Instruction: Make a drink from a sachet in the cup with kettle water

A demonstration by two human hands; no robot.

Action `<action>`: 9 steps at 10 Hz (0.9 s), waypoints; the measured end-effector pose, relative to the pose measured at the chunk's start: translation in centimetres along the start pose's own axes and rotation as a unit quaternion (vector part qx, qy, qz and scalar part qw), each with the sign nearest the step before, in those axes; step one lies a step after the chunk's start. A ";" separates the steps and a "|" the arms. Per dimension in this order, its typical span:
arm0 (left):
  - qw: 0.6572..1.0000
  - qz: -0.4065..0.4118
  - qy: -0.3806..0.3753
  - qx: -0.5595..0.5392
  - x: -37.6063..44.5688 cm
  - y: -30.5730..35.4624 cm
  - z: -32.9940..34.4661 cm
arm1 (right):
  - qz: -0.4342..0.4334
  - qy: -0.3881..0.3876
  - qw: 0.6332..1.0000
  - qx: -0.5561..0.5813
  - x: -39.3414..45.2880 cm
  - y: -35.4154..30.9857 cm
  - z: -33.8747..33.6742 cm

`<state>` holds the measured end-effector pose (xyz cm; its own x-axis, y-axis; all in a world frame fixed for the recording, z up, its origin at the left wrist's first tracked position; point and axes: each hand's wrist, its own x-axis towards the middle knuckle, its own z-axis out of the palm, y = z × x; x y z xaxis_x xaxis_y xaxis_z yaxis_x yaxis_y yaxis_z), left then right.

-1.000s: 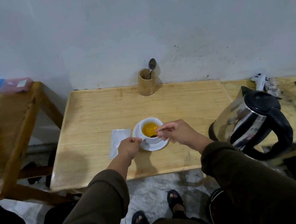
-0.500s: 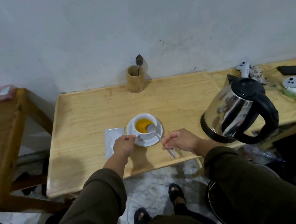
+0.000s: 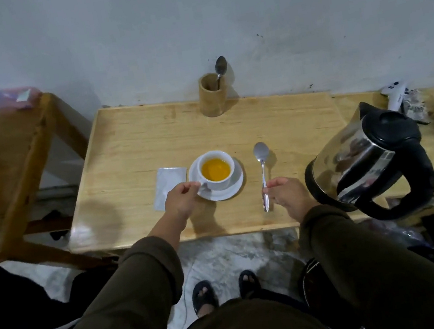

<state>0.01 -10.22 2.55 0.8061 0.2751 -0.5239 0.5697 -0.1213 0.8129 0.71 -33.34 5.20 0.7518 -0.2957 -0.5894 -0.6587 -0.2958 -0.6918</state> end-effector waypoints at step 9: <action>0.993 -0.013 0.081 -0.090 -0.6 -1.4 1.8 | -0.033 -0.043 0.948 -0.314 3.1 -1.1 -0.3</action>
<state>-0.94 -11.92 1.27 0.7467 0.4266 -0.5104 0.5411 0.0568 0.8390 3.80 -34.19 4.28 0.7737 -0.1899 -0.6044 -0.4778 -0.8014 -0.3599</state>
